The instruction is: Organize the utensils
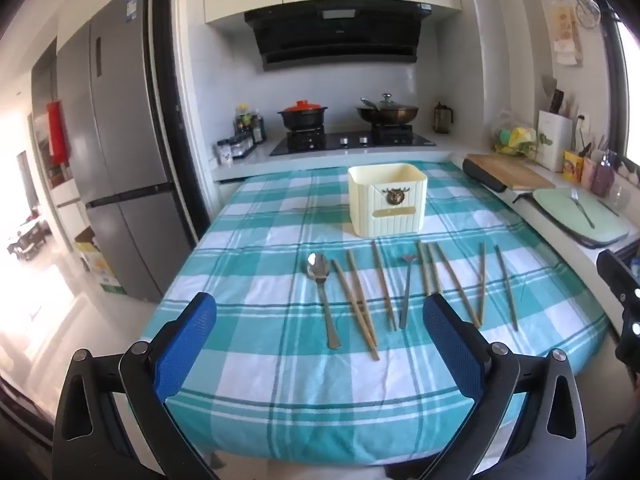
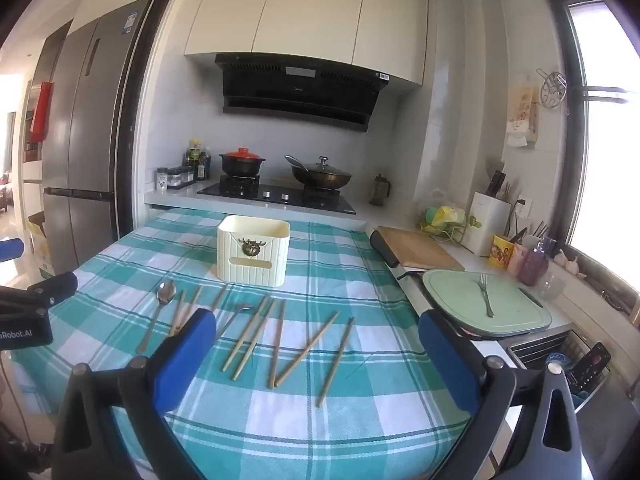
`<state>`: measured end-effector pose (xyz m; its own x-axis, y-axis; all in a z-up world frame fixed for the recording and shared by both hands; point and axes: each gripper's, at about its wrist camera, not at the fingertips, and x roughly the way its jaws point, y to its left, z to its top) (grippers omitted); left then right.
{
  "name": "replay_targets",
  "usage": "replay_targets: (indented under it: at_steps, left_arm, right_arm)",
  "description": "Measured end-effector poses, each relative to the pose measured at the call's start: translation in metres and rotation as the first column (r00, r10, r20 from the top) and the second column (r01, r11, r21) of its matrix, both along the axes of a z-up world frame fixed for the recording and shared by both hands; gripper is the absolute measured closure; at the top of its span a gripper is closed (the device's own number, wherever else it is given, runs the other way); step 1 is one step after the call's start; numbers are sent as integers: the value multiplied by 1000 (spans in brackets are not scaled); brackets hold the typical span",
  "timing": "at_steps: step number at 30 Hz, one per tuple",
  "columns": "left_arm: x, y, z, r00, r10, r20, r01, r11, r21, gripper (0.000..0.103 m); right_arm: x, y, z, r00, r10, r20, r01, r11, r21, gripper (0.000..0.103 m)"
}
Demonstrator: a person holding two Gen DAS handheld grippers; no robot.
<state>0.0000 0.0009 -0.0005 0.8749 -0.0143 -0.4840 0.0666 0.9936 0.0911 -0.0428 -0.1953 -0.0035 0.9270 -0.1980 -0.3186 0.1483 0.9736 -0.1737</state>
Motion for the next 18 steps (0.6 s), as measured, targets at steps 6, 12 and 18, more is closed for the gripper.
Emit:
replay_targets:
  at_steps: [6,12,18]
  left_arm:
    - [6,3,0,999,22,-31,-22,999,-26,0]
    - [2,2,-3,999,36,-29,-36,999,1,0]
    - [1,4,-4,999,20,-30,-21,1000,-21,0]
  right_arm:
    - [1,1,-2,1000,8,-14,-8,1000,7,0]
    - [0,0,3,1000,13,-13,-13,1000,15,0]
    - [1,4,-2,1000,15,-7,-15,1000,7,0]
